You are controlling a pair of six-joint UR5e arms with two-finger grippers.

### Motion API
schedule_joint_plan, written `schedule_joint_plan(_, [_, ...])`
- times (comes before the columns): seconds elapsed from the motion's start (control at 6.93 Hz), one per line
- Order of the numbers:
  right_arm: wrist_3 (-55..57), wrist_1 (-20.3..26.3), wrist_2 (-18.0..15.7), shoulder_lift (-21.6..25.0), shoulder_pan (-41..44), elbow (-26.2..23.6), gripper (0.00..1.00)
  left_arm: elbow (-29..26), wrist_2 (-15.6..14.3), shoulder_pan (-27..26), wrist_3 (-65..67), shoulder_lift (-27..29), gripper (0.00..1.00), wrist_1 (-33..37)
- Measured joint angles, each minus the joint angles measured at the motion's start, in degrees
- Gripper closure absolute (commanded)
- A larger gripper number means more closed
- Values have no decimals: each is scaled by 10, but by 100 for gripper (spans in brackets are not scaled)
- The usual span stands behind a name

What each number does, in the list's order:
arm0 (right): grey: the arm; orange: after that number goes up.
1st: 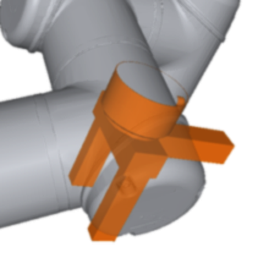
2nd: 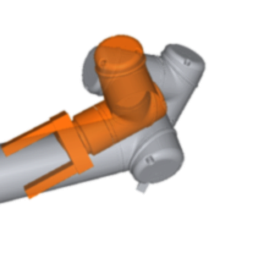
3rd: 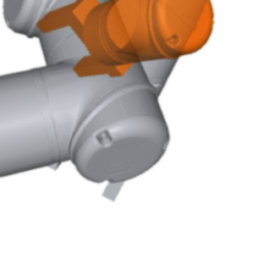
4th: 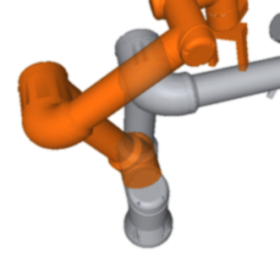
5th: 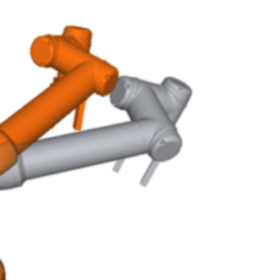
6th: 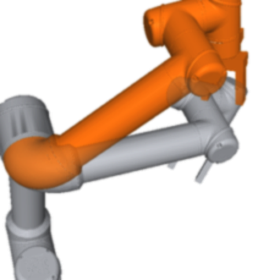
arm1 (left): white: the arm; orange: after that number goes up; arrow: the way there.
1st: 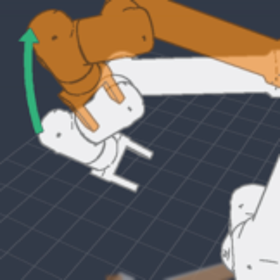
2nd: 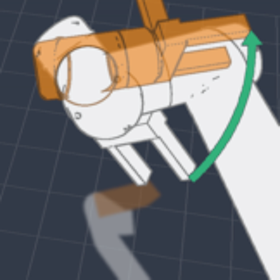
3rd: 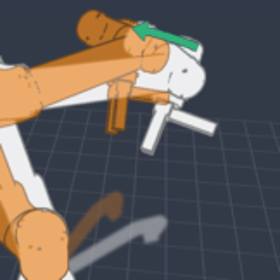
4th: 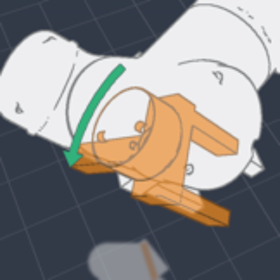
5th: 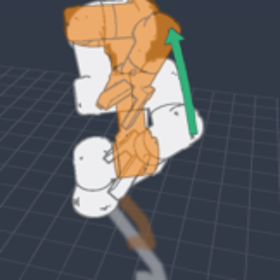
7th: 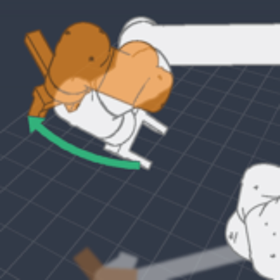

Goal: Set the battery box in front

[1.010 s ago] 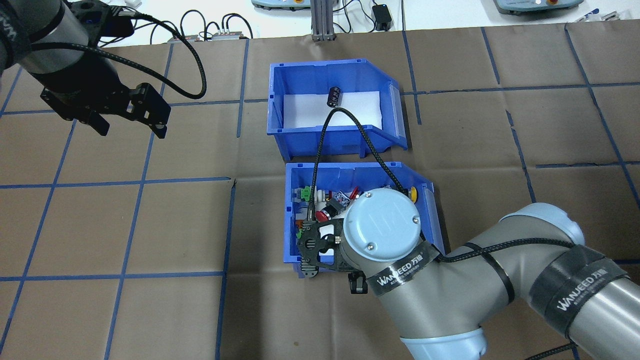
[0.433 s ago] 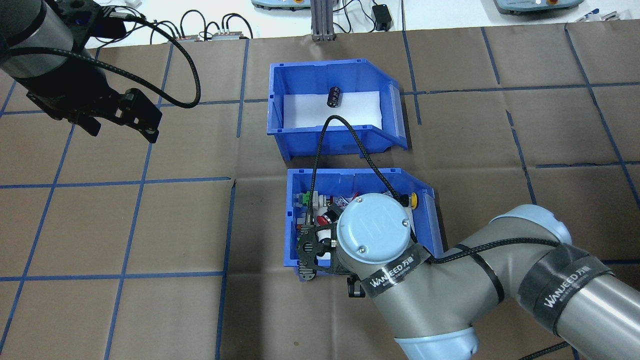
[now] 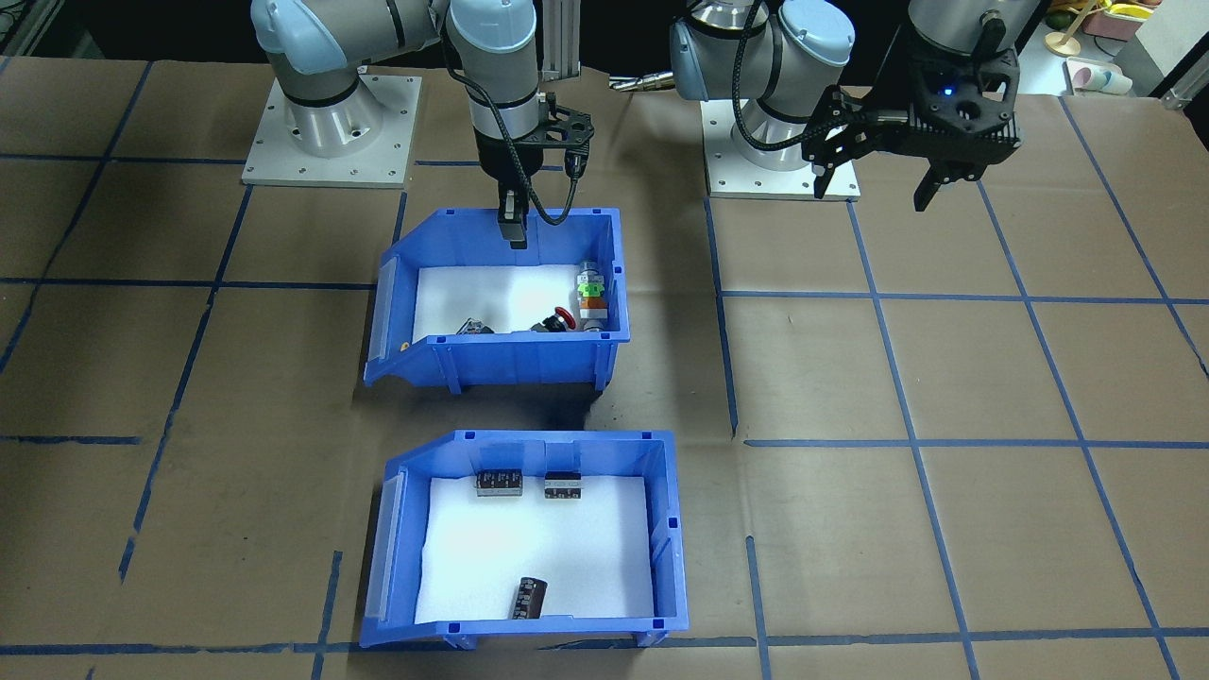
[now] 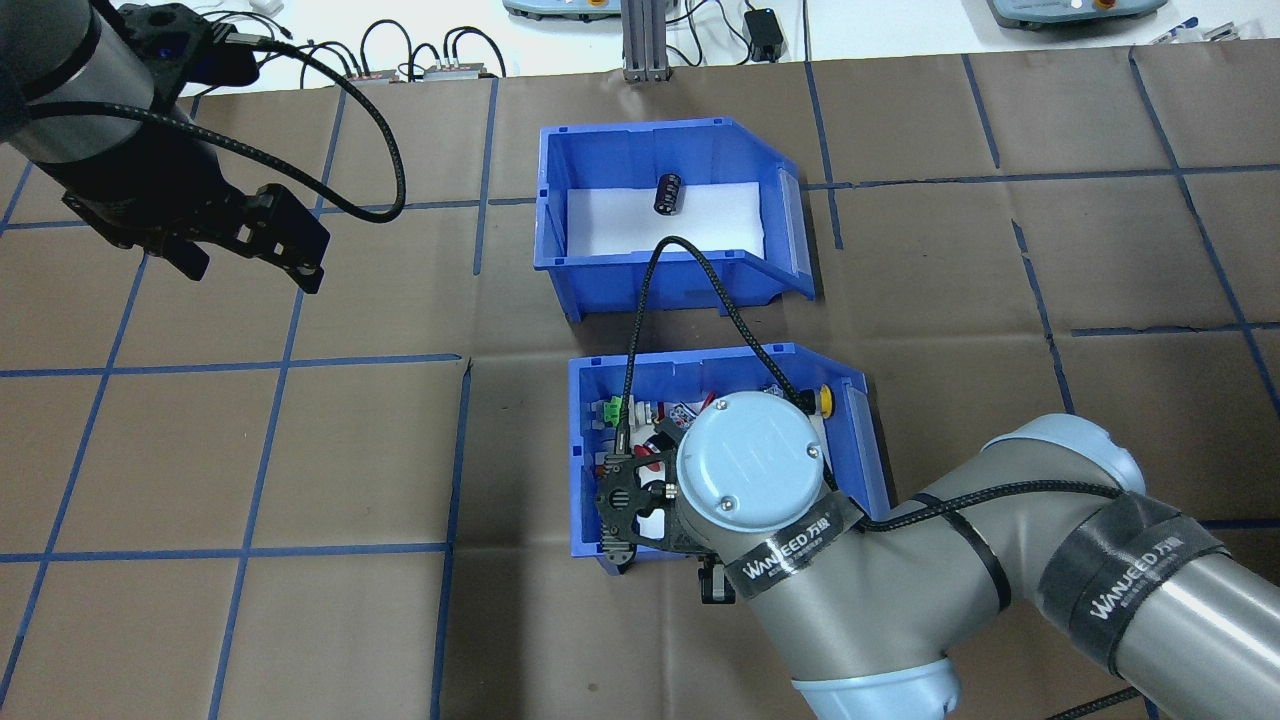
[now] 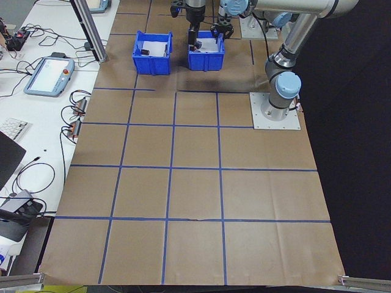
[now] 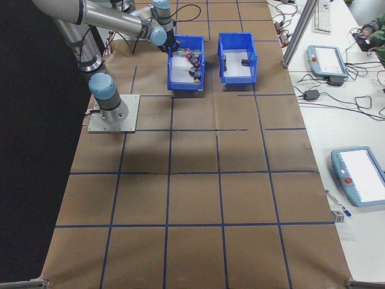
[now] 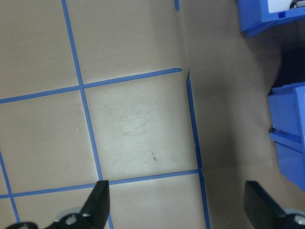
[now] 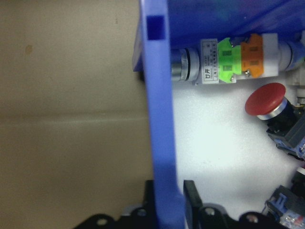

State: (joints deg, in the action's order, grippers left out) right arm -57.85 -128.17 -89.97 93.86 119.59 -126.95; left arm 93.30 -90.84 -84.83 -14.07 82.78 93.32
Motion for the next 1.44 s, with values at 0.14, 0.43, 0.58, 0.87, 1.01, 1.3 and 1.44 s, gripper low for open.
schedule_joint_plan(0.14, [0, 2, -1, 15, -3, 1, 0, 5, 9, -1, 10, -3, 0, 4])
schedule_joint_plan(0.43, [0, 58, 1, 73, -27, 17, 0, 7, 14, -3, 49, -13, 0, 11])
schedule_joint_plan(0.58, [0, 124, 6, 94, -70, 52, 0, 6, 14, -4, 60, -15, 0, 12])
schedule_joint_plan(0.87, [47, 250, 49, 99, -193, 149, 0, 3, 15, -8, 65, -14, 0, 13])
schedule_joint_plan(1.01, [127, 276, 64, 94, -245, 178, 0, 1, 14, -12, 66, -14, 0, 13])
schedule_joint_plan(1.3, [354, 285, 68, 88, -309, 218, 0, 0, 11, -26, 67, -14, 0, 13])
schedule_joint_plan(1.44, [453, 288, 53, 73, -319, 239, 0, 1, 11, -28, 68, -13, 0, 13])
